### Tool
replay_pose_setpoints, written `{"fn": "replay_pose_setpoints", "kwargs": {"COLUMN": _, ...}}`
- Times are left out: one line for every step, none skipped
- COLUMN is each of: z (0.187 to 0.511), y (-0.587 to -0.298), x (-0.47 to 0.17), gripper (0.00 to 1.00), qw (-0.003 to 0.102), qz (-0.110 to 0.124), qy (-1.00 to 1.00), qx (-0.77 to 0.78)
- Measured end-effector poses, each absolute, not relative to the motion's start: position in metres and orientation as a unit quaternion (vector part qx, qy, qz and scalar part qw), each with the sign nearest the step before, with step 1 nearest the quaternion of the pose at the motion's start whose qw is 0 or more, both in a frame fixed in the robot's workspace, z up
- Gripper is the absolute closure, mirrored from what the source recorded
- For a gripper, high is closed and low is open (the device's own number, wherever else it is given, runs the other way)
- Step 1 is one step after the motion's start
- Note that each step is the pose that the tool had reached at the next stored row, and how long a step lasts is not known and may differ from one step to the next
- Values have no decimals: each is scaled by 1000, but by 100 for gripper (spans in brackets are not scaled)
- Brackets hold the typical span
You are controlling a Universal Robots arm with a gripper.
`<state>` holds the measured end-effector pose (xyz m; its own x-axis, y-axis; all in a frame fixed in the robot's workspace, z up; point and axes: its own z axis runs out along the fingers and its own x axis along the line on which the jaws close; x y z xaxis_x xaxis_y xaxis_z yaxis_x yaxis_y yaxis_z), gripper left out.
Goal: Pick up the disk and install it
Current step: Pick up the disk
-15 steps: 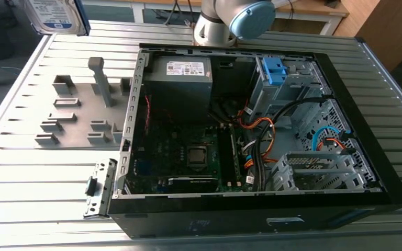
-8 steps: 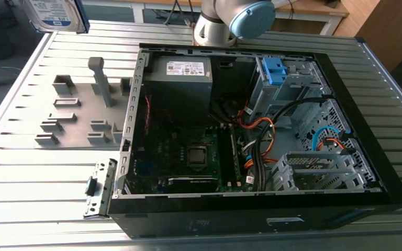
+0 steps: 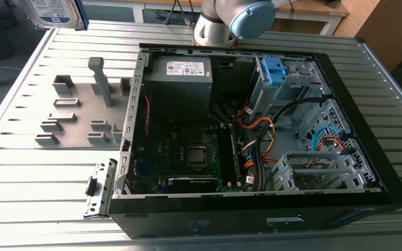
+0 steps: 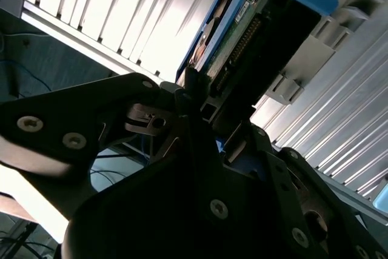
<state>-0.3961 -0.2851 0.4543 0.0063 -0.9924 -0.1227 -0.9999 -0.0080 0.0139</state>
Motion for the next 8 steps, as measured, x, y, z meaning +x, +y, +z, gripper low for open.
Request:
{"fn": "replay_pose_setpoints", "kwargs": {"z": 456, "y": -285, "x": -396, "gripper": 64, "qw": 38, "qz": 49, "qy": 703, "qx": -708}}
{"fn": "replay_pose_setpoints", "kwargs": {"z": 457, "y": -285, "x": -396, "gripper": 64, "qw": 38, "qz": 49, "qy": 703, "qx": -708}}
{"fn": "replay_pose_setpoints", "kwargs": {"z": 458, "y": -285, "x": -396, "gripper": 64, "qw": 39, "qz": 49, "qy": 703, "qx": -708}}
{"fn": "replay_pose_setpoints", "kwargs": {"z": 459, "y": -285, "x": -396, "gripper": 64, "qw": 39, "qz": 49, "qy": 703, "qx": -708}}
{"fn": "replay_pose_setpoints", "kwargs": {"z": 460, "y": -285, "x": -396, "gripper": 64, "qw": 39, "qz": 49, "qy": 703, "qx": -708}}
{"fn": "replay_pose_setpoints", "kwargs": {"z": 460, "y": -285, "x": -396, "gripper": 64, "qw": 39, "qz": 49, "qy": 703, "qx": -708}}
{"fn": "replay_pose_setpoints", "kwargs": {"z": 460, "y": -285, "x": -396, "gripper": 64, "qw": 39, "qz": 49, "qy": 703, "qx": -708}}
{"fn": "replay_pose_setpoints", "kwargs": {"z": 460, "y": -285, "x": -396, "gripper": 64, "qw": 39, "qz": 49, "qy": 703, "qx": -708}}
